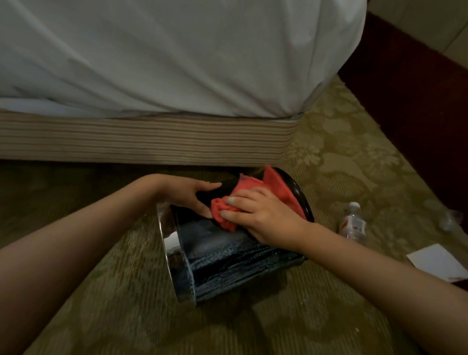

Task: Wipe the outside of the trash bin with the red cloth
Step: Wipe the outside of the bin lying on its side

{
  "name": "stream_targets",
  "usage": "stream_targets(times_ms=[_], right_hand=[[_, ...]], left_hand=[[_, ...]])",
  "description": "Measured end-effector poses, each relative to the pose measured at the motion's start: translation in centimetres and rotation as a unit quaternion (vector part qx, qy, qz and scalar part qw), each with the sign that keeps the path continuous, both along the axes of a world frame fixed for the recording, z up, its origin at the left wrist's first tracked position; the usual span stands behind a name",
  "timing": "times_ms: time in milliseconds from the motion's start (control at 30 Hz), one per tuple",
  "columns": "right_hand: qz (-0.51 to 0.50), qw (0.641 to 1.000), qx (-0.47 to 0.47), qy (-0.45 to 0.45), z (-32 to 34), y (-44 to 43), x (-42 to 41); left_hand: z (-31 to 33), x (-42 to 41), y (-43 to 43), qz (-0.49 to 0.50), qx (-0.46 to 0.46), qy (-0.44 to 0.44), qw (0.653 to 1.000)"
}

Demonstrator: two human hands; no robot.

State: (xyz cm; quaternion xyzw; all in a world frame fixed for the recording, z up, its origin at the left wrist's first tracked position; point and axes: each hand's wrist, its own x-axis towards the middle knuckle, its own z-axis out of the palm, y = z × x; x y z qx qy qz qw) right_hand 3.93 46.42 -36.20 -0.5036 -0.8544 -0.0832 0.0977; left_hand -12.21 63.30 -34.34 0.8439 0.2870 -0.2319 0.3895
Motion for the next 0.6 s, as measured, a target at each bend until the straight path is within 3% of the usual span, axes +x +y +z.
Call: stream_targets(times_ms=[300,467,600], right_hand=[[-0.089,0.995,-0.022,-0.046,2.2,-3.4,5.7],[-0.009,1.000,-0.003,-0.007,1.0,0.3,-1.9],[-0.043,0.992,-0.103,0.050,0.6,5.9,-8.8]], left_hand=[[0.5,-7.7,3.7,0.086,0.006,0.057,0.995],[-0.2,-8.1,3.1,0.095,0.005,0.025,0.995],[-0.9,-8.2,2.6,0.132,-0.030,-0.022,0.991]])
